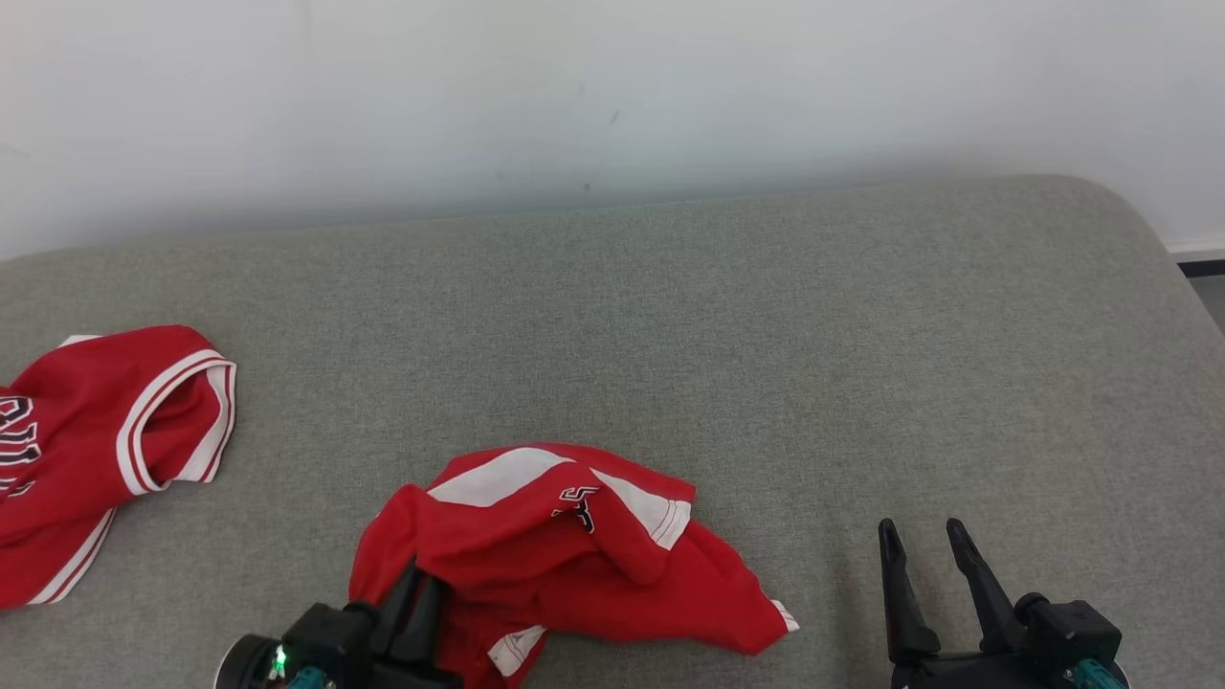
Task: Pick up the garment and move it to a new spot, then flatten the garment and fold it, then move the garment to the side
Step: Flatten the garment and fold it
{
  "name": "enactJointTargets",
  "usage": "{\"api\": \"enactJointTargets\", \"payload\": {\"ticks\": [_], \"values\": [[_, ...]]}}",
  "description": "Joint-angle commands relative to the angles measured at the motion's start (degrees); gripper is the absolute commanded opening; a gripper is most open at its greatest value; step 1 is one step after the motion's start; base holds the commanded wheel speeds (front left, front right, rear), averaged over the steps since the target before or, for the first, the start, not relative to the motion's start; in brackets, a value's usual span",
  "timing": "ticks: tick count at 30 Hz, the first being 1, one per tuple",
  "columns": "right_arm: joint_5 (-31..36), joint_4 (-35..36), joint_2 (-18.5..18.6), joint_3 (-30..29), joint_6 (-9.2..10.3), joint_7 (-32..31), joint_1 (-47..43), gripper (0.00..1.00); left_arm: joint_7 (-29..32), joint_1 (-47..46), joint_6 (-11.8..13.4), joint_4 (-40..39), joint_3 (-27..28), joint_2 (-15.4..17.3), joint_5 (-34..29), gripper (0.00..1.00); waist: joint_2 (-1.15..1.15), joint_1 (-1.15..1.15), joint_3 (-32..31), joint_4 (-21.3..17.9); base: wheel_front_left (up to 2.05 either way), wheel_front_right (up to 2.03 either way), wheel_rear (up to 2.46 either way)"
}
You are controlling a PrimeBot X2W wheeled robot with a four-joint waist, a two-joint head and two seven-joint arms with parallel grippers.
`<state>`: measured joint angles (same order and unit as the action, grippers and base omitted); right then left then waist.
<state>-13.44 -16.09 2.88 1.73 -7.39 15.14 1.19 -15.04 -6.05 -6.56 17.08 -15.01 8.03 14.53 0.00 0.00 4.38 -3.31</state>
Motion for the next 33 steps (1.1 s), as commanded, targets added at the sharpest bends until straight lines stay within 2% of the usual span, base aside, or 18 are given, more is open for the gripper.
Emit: {"api": "enactJointTargets", "payload": {"ticks": [1, 7, 14, 21, 29, 30, 31, 32, 33], "values": [[-0.1, 0.1, 0.0, -0.1, -0.20, 0.1, 0.4, 1.00, -0.1, -1.5, -0.3, 0.1, -0.6, 0.4, 0.6, 0.00, 0.00, 0.00, 0.3, -0.3, 0.00, 0.00, 0.00], [-0.1, 0.1, 0.0, 0.4, -0.20, 0.1, 1.6, 1.00, 1.3, -11.4, -1.0, 0.1, -5.3, 4.2, -0.4, 0.00, 0.00, 0.00, 1.9, -1.4, 0.00, 0.00, 0.00], [-1.4, 0.0, 0.0, 1.5, -0.20, 0.1, 3.5, 1.00, 5.4, -24.9, -0.9, 3.0, -11.9, 10.1, 5.6, 0.00, 0.00, 0.00, 4.9, -5.7, 0.00, 0.00, 0.00], [-2.4, -0.4, 0.0, 2.0, -0.20, 0.1, 5.2, 1.00, 5.0, -33.6, -0.9, 13.7, -16.4, 14.1, 12.0, 0.00, 0.00, 0.00, 7.7, -10.8, 0.00, 0.00, 0.00], [-1.9, -0.6, -0.1, 1.7, -0.20, 0.1, 5.8, 1.00, 3.2, -39.2, -0.9, 25.6, -21.2, 14.3, 17.3, 0.00, 0.00, 0.00, 8.5, -12.6, 0.00, 0.00, 0.00], [-1.7, -0.8, -0.1, 1.5, -0.20, 0.1, 5.6, 1.00, 2.6, -40.4, -0.9, 28.8, -22.4, 13.6, 18.3, 0.36, 0.00, 0.00, 8.3, -12.3, 0.00, 0.00, 0.00], [-1.7, -0.8, -0.1, 1.5, -0.20, 0.1, 5.6, 1.00, 2.6, -40.4, -0.9, 28.8, -22.4, 13.6, 18.3, 0.36, 0.00, 0.00, 8.3, -12.3, 0.00, 0.00, 0.00], [-1.7, -0.7, 0.0, 1.4, -0.20, 0.1, 5.5, 1.00, 2.1, -41.0, -0.9, 29.9, -22.6, 13.1, 18.9, 1.00, 0.00, 0.00, 8.1, -12.1, 0.00, 0.00, 0.00], [-1.7, -0.7, 0.0, 1.3, -0.20, 0.1, 5.3, 1.00, 1.7, -41.2, -0.9, 31.0, -22.9, 12.6, 19.4, 1.00, 0.00, 0.00, 7.8, -11.6, 0.00, 0.00, 0.00]]}}
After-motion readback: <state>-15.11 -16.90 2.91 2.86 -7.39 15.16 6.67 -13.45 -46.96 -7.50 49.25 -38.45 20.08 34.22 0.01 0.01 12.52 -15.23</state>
